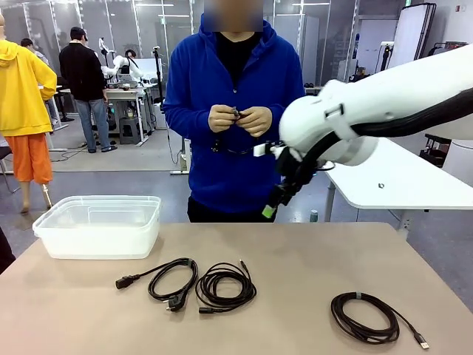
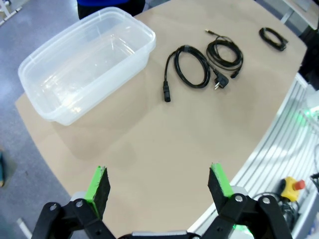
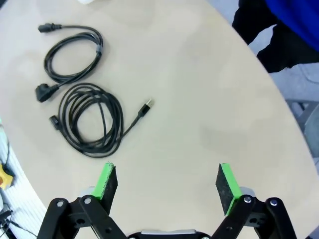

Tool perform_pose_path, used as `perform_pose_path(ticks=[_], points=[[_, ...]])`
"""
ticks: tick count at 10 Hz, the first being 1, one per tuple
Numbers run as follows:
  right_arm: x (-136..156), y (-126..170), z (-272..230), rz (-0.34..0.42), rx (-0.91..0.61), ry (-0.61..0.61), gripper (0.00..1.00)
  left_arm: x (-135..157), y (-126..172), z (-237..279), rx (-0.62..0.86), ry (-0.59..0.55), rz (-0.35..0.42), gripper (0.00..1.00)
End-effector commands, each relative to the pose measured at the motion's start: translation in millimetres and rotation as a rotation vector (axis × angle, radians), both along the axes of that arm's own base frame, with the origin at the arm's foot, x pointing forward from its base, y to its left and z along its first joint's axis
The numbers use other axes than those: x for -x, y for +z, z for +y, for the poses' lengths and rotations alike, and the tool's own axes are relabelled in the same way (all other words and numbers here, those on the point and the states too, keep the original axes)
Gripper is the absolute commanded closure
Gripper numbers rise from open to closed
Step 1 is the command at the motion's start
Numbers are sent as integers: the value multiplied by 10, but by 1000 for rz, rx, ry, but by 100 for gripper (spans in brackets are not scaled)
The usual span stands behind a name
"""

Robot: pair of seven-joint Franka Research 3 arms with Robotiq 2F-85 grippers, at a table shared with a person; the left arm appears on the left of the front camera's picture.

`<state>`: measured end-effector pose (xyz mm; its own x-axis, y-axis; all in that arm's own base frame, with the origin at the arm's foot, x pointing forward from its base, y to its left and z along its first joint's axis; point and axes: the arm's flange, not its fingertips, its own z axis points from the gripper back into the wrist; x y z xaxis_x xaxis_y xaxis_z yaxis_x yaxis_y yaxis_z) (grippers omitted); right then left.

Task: Organize and store the cables.
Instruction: Place the Power Cable into the Organizing box.

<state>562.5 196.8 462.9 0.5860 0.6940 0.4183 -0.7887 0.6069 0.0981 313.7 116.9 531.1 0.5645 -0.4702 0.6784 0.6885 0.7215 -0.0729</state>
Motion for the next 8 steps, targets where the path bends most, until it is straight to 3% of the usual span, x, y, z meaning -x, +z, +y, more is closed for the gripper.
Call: perform_pose_path(ticks=[1,5,8], points=[[326,-69,-406,-57,-60,45,0,1,-4,18,12,-23,-8,0],[866,-294,-1220,-167,-140,19,0,1,-4,18,12,-23,-8,0],[1179,-592,-1458,-223,-184,-12,0,1,-4,18,12,-23,-8,0]])
